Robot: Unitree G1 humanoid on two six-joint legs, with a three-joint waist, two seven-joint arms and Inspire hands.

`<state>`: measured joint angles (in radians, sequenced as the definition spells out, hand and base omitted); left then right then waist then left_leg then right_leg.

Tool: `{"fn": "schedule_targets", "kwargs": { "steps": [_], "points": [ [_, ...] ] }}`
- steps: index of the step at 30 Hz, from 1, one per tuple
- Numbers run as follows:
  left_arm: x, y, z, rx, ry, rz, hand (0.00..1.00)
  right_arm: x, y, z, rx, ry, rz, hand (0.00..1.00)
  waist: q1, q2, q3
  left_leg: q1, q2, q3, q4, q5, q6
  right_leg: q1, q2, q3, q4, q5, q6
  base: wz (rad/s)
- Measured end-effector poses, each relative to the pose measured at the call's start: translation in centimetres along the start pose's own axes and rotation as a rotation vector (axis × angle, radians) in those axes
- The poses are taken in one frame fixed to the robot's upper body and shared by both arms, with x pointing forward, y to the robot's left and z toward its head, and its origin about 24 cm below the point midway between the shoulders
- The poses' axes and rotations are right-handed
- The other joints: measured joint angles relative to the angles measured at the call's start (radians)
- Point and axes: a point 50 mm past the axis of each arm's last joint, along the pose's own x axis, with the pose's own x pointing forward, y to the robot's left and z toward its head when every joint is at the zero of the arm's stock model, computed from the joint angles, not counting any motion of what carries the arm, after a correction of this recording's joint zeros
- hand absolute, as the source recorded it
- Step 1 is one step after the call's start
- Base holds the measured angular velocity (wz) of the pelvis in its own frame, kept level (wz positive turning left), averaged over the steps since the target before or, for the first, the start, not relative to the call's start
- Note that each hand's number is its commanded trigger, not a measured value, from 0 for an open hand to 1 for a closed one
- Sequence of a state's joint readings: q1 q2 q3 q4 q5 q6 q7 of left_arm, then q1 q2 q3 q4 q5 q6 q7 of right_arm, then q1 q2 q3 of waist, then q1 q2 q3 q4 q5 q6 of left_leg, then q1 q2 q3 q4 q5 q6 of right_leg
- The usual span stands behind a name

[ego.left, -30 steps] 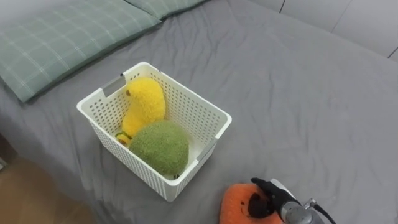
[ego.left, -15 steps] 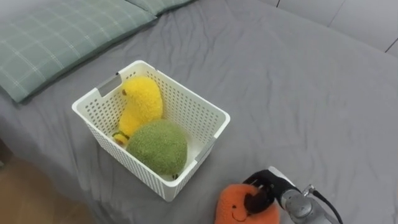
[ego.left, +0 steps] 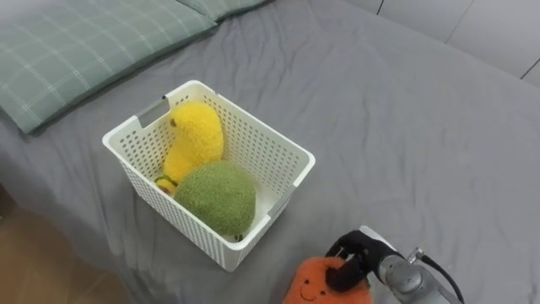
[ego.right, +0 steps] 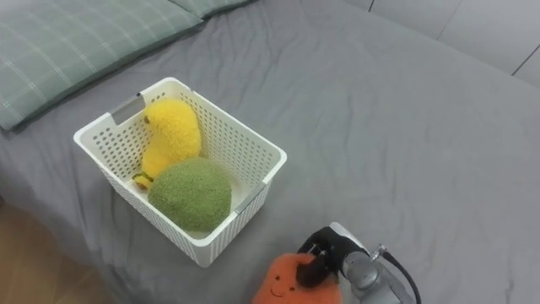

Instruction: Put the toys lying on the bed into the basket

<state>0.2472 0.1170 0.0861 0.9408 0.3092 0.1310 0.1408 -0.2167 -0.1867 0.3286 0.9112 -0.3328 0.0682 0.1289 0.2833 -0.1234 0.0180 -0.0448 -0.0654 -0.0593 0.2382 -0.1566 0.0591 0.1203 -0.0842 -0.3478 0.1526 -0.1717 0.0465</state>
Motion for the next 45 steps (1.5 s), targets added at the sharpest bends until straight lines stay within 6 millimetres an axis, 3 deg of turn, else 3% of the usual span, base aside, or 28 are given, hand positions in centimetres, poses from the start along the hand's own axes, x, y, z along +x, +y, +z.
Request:
{"fn": "schedule_targets", "kwargs": {
  "steps": [10,15,22,28,32,39,45],
  "points": [
    [0.1,0.3,0.5,-0.011,-0.009,0.012,0.0,-0.2,-1.2,0.9,0.006,-0.036,-0.048,1.0,-0.008,0.015,-0.0041,0.003,0.0,0.0,0.0,0.0,0.0,0.004,0.0,0.001,-0.001,0.0,0.0,0.0],
    [0.2,0.6,0.6,-0.017,-0.013,0.021,0.0,-1.1,-4.0,3.5,0.025,-0.165,-0.151,1.0,-0.033,0.031,-0.0102,0.021,0.003,0.019,-0.008,0.002,0.001,0.011,0.001,0.02,-0.001,0.0,0.0,-0.09],
    [0.2,1.9,1.0,-0.064,-0.044,0.058,0.0,-4.7,-8.7,8.9,-0.005,-0.429,-0.365,1.0,-0.063,0.008,-0.0122,0.056,0.008,0.053,-0.037,0.004,0.002,0.019,0.0,0.048,-0.002,0.0,0.0,-0.15],
    [0.3,2.0,1.5,-0.067,-0.064,0.067,0.0,-6.7,-10.6,10.6,0.017,-0.533,-0.497,1.0,-0.086,0.005,-0.0086,0.061,0.009,0.061,-0.042,0.003,0.003,0.021,0.002,0.071,-0.001,0.001,0.001,-0.07],
    [0.3,2.0,1.4,-0.067,-0.061,0.067,0.0,-7.8,-11.4,11.7,0.026,-0.591,-0.545,1.0,-0.084,0.012,-0.0054,0.051,0.018,0.078,-0.042,0.002,0.002,0.003,0.008,0.085,0.0,0.009,0.001,-0.14],
    [0.2,1.8,1.3,-0.06,-0.059,0.063,0.0,-8.7,-12.6,13.6,0.023,-0.651,-0.621,1.0,-0.073,0.037,-0.0079,0.052,0.018,0.077,-0.045,0.003,0.001,0.003,0.008,0.08,0.0,0.009,0.0,0.0],
    [0.3,1.6,1.6,-0.055,-0.068,0.07,0.0,-9.6,-13.0,17.2,0.011,-0.767,-0.617,1.0,-0.046,0.03,-0.0121,0.052,0.018,0.064,-0.055,0.005,-0.001,-0.001,0.009,0.065,-0.003,0.009,0.0,0.05]
  ]
}}
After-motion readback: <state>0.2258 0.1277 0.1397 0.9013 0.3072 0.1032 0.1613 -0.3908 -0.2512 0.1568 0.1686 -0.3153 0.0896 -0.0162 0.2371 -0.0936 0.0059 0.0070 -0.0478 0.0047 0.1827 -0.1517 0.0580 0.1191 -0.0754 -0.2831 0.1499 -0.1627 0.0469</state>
